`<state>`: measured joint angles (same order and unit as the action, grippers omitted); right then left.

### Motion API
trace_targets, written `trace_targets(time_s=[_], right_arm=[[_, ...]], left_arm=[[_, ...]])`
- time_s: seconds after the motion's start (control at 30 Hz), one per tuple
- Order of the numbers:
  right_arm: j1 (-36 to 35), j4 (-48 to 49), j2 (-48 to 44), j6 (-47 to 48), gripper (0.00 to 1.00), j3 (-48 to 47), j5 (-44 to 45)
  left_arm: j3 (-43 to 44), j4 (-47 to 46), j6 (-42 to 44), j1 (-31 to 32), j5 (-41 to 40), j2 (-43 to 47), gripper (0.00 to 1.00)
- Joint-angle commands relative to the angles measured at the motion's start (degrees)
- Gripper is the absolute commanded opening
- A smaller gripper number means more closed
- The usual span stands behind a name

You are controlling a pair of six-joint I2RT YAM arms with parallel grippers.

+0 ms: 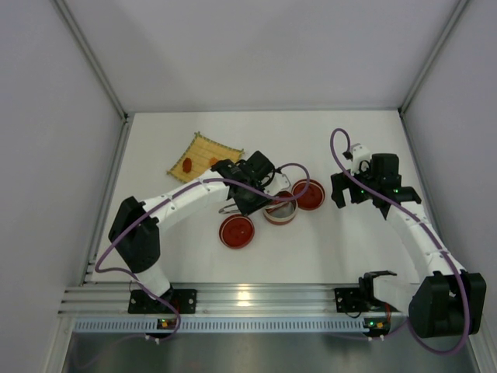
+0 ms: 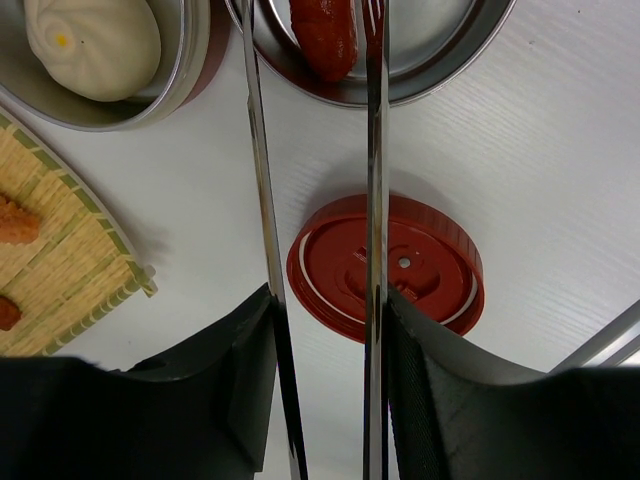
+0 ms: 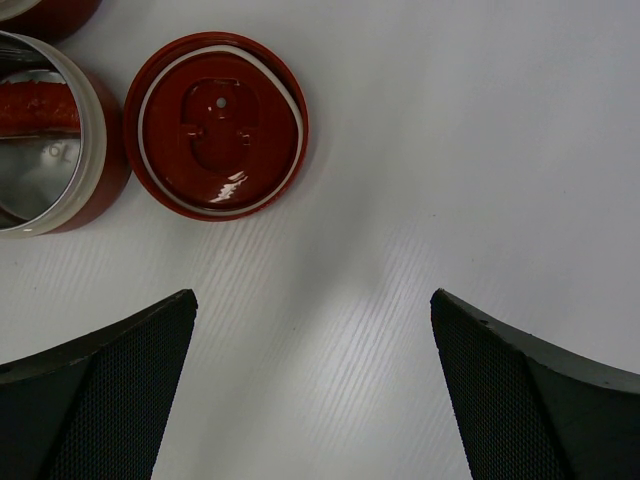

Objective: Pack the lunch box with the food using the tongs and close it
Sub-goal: Place the fake food in the packing box.

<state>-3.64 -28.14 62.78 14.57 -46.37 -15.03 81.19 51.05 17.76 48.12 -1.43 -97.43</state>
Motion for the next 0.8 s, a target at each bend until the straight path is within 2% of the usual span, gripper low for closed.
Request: trace_targets(time_s=[0.0, 0.53, 0.77], right_arm=[[-0.14, -0.60, 0.06, 0.64, 0.99, -0.92, 0.09], [-0.14, -0.60, 0.23, 0.64, 0.99, -1.00, -0.35], [-0.14, -0.78, 0.23, 0.64, 0.99, -1.00, -0.35]], left_arm=[[1.43, -1.48, 0.26, 0.31, -0.77, 1.45, 0.47], [6.61, 2.56, -0.53, 0.40, 0.03, 6.80, 0.44], [7.23, 3.01, -3.16, -0.39, -4.27, 12.42, 0.41]])
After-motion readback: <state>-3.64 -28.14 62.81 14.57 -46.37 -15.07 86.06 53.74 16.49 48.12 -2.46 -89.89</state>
